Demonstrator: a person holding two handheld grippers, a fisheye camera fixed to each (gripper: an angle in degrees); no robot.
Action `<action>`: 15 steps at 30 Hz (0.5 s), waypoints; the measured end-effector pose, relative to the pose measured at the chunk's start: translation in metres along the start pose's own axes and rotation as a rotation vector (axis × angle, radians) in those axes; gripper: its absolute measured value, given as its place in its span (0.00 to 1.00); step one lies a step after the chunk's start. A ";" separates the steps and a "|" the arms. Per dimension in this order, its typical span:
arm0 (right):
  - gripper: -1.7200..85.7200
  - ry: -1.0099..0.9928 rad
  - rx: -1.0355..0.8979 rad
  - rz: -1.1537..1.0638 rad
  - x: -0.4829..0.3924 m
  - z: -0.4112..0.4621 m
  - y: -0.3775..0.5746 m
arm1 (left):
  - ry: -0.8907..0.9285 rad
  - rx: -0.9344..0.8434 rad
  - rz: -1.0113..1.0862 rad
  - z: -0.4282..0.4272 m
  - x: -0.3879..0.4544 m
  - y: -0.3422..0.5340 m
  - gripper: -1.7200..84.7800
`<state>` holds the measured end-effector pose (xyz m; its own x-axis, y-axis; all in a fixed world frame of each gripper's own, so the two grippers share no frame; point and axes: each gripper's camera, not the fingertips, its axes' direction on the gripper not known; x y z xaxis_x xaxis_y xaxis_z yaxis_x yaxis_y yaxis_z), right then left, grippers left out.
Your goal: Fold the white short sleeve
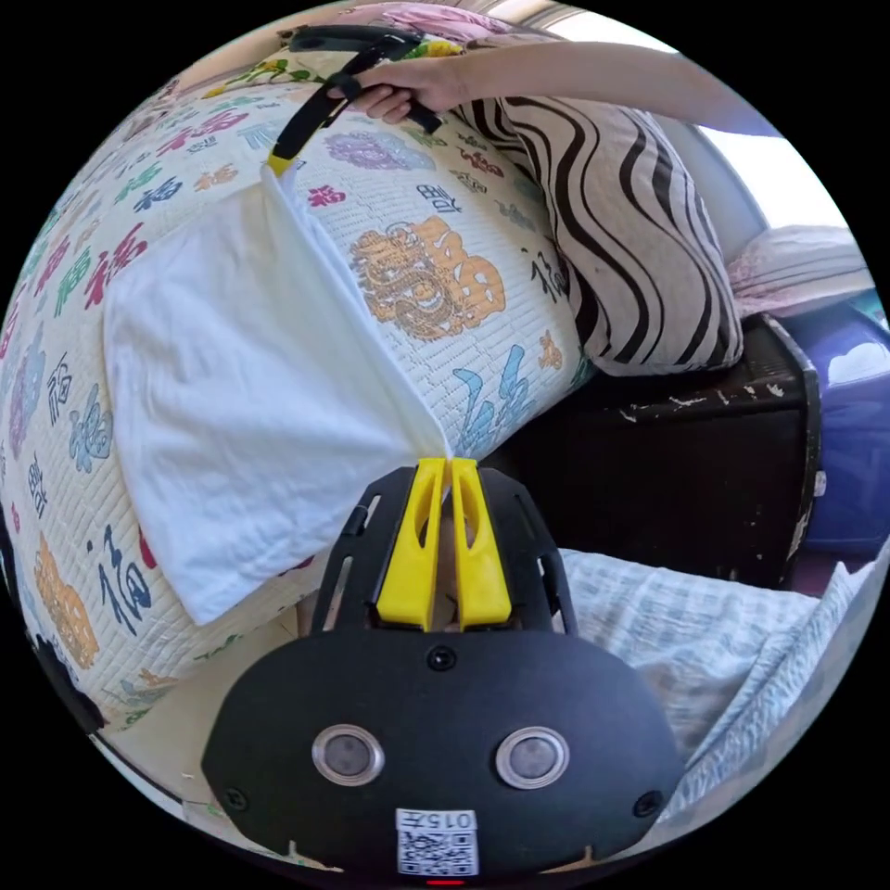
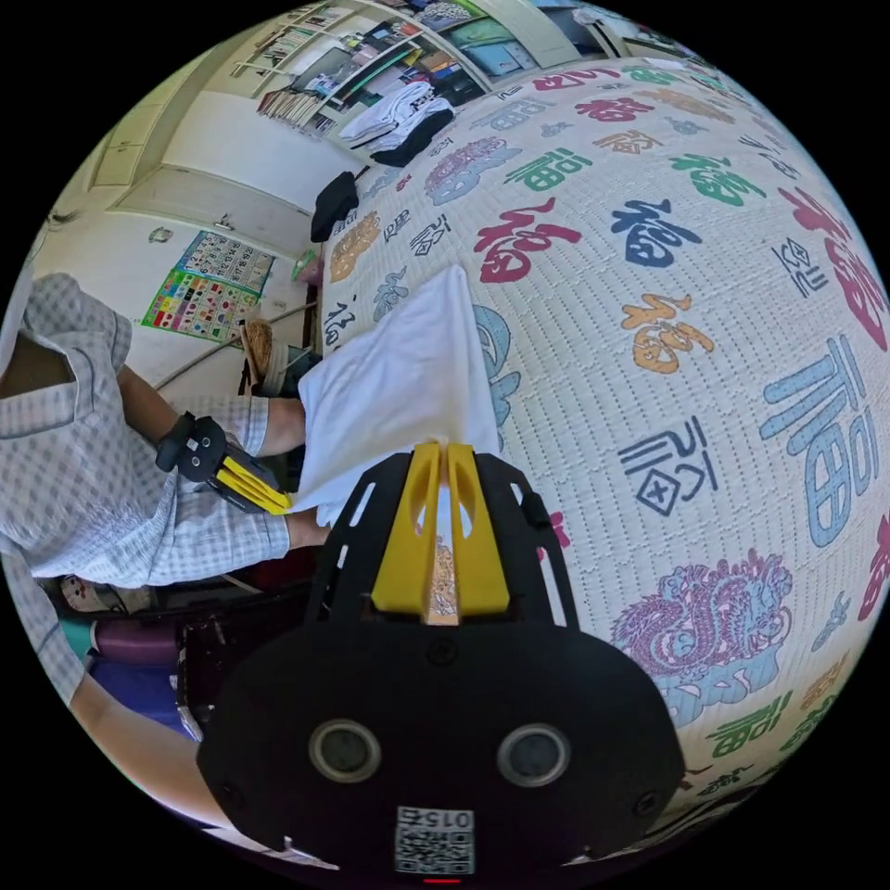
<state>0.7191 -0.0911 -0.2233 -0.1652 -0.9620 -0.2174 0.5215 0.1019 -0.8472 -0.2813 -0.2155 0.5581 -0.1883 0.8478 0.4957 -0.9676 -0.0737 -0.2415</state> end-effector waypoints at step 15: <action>0.09 0.172 0.346 0.493 -0.059 -0.016 0.083 | 0.247 0.041 0.152 -0.041 -0.094 -0.051 0.10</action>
<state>0.7591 -0.0220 -0.2887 0.0464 -0.7652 -0.6421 0.8067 0.4078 -0.4277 -0.2073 -0.2699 0.4894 -0.2895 0.9274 0.2368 -0.9385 -0.2264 -0.2608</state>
